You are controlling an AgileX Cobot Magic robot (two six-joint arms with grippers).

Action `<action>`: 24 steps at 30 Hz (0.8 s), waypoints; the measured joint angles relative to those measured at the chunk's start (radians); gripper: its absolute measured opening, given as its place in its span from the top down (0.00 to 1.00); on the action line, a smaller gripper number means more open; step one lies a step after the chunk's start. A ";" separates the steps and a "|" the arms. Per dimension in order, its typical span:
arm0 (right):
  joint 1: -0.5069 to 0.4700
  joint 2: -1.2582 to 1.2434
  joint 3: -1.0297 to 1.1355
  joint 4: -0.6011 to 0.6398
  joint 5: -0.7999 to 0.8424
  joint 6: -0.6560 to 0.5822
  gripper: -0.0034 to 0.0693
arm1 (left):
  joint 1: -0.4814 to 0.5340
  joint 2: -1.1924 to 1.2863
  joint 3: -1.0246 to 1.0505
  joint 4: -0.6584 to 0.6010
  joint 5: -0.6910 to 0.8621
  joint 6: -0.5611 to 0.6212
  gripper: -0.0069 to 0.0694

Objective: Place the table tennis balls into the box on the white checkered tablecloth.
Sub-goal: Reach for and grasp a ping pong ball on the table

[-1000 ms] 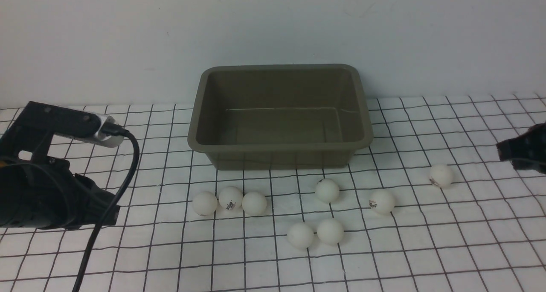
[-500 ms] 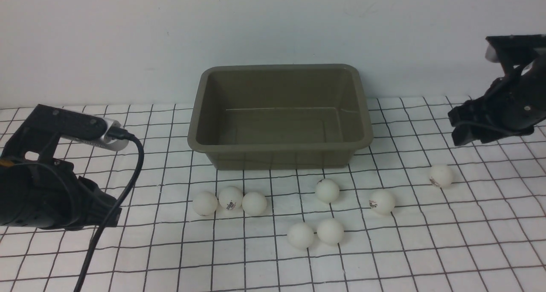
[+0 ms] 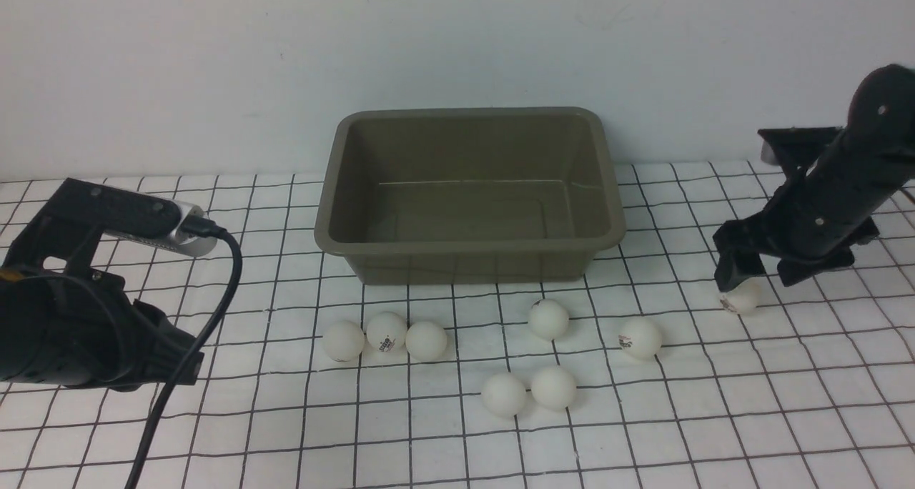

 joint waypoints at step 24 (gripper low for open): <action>0.028 0.002 -0.343 0.056 0.239 -0.024 0.46 | 0.000 0.000 0.000 0.000 0.000 0.000 0.86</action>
